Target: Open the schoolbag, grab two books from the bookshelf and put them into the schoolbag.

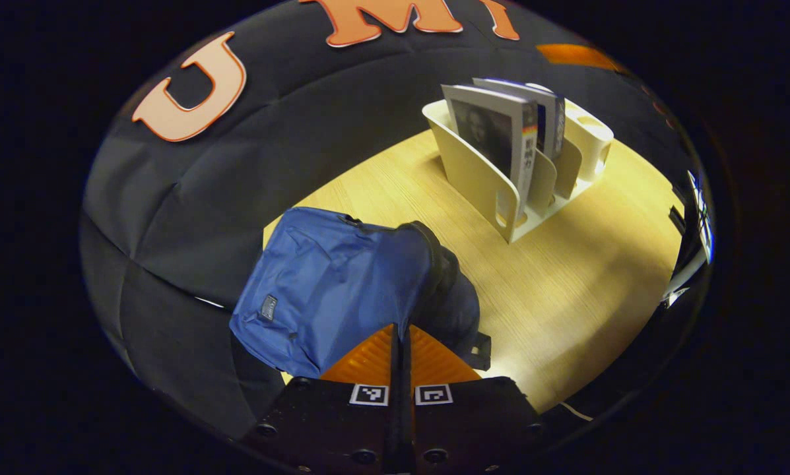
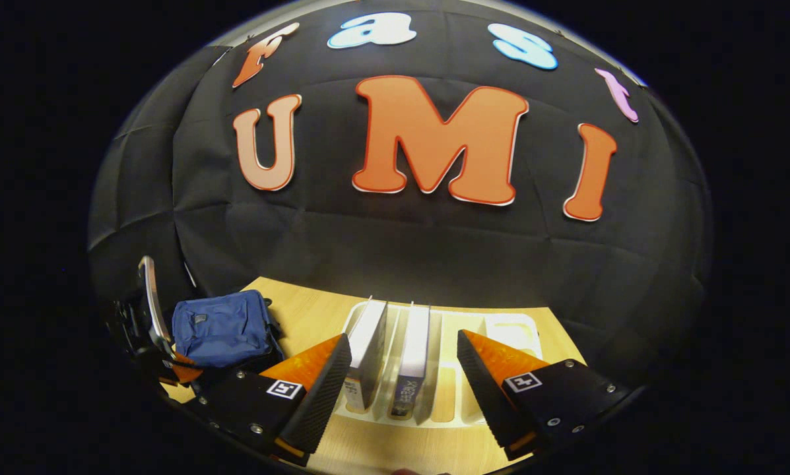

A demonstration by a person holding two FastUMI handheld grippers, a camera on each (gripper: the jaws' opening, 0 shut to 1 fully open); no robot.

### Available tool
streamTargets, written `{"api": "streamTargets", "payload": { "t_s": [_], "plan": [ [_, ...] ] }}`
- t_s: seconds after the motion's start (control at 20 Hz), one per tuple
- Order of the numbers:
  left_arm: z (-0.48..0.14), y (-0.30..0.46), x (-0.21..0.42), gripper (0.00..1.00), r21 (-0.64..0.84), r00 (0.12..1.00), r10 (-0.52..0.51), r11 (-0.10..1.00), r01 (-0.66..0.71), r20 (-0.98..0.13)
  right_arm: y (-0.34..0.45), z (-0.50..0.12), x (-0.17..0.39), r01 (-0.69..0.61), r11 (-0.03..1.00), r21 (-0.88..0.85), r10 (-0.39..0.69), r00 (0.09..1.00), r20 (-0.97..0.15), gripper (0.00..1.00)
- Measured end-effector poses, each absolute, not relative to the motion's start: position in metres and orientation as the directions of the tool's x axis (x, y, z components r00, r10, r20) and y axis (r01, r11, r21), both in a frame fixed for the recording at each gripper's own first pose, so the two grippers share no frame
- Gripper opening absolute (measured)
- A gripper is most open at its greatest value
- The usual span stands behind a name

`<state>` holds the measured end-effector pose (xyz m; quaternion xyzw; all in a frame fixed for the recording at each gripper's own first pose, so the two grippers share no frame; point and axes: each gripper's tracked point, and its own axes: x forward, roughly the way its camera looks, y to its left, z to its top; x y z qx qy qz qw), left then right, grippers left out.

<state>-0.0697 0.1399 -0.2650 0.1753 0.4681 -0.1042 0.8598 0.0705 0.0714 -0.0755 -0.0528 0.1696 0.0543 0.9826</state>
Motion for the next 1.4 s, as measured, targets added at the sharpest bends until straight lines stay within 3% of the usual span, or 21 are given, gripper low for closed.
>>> {"api": "streamTargets", "payload": {
  "t_s": [0.45,0.9,0.95,1.0,1.05,1.25,1.4],
  "plan": [
    [-0.209,0.191,-0.021,0.01,0.084,0.578,-0.108,0.951,0.296,-0.809,0.110,-0.117,0.099,-0.193,0.976,-0.104,0.096,0.802,-0.590,0.95],
    [-0.175,0.233,0.014,0.00,0.072,0.611,-0.139,0.948,0.309,-0.779,0.121,-0.133,0.129,-0.176,0.969,-0.170,0.009,0.719,-0.695,0.97],
    [-0.172,0.241,0.019,0.00,0.083,0.623,-0.135,0.948,0.309,-0.770,0.120,-0.133,0.132,-0.162,0.969,-0.184,-0.012,0.717,-0.697,0.87],
    [-0.169,0.243,0.023,0.00,0.078,0.628,-0.145,0.946,0.313,-0.765,0.123,-0.136,0.134,-0.167,0.969,-0.183,-0.013,0.703,-0.711,0.96],
    [-0.166,0.245,0.021,0.00,0.073,0.630,-0.154,0.945,0.319,-0.761,0.125,-0.137,0.137,-0.168,0.967,-0.191,-0.023,0.691,-0.722,0.96],
    [-0.160,0.255,0.036,0.00,0.082,0.634,-0.161,0.938,0.336,-0.757,0.129,-0.154,0.149,-0.187,0.960,-0.208,-0.045,0.632,-0.774,0.91],
    [-0.149,0.257,0.040,0.00,0.076,0.642,-0.182,0.933,0.352,-0.745,0.129,-0.169,0.151,-0.159,0.968,-0.193,-0.068,0.575,-0.815,0.82]
  ]
}}
